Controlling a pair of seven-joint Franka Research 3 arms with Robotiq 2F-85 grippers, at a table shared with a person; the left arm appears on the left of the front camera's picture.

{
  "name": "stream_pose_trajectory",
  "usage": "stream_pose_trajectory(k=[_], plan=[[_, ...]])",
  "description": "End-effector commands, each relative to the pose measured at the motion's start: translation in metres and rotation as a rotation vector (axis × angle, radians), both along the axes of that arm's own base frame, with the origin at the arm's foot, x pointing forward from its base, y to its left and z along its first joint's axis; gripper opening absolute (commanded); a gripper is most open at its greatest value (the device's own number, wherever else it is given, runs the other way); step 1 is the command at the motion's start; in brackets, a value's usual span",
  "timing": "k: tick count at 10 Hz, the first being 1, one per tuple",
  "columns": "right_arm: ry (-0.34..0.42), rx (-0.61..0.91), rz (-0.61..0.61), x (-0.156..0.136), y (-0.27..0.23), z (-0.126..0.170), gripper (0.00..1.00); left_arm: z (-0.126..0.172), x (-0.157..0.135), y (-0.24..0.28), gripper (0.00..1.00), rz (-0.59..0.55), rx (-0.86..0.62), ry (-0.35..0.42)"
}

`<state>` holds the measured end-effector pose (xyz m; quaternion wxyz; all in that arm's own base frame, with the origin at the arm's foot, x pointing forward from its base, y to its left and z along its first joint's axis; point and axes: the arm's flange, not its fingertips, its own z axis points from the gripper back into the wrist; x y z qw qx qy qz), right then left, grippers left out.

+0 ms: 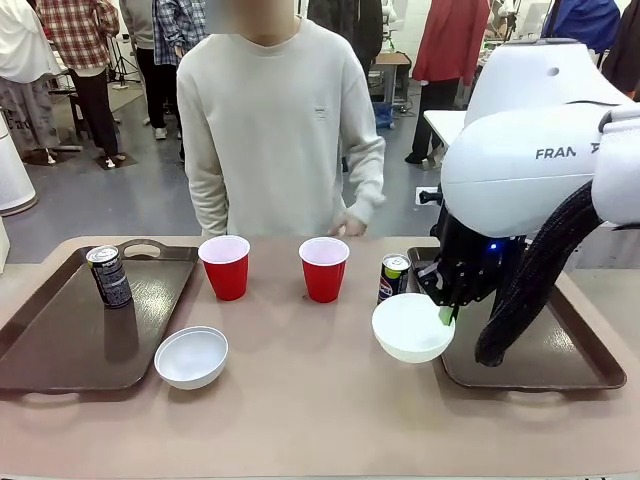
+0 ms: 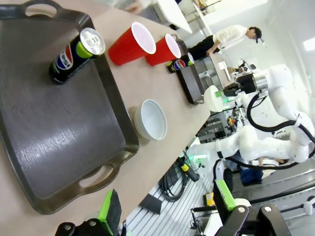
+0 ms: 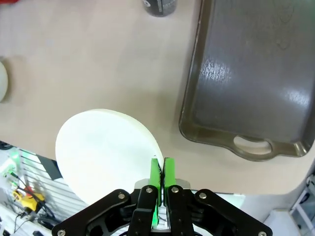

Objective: Prepare tableware on both trays.
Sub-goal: Pick up a Picnic Bowl from the table and place it on a Handle tray.

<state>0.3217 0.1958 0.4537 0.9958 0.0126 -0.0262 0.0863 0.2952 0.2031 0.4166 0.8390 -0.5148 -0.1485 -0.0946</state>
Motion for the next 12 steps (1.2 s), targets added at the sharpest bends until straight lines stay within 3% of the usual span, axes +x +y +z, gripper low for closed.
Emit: stream_pose_trajectory(k=[1, 5, 9, 11, 12], plan=[[-0.018, -0.003, 0.043, -0.006, -0.01, 0.014, 0.04, 0.002, -0.001, 0.001, 1.0, 0.002, -0.014, -0.003], [-0.004, 0.032, 0.197, 0.003, -0.081, 0.048, 0.04, 0.002, -0.001, 0.001, 1.0, 0.002, -0.014, -0.003], [-0.025, 0.07, 0.128, 0.028, -0.158, 0.052, 0.04, 0.002, -0.001, 0.001, 1.0, 0.002, -0.014, -0.003], [-0.074, 0.048, 0.026, 0.044, -0.177, 0.042, 0.04, 0.002, -0.001, 0.001, 1.0, 0.002, -0.014, -0.003], [-0.03, 0.087, 0.096, 0.024, -0.166, 0.051, 0.04, 0.002, -0.001, 0.001, 1.0, 0.002, -0.014, -0.003]])
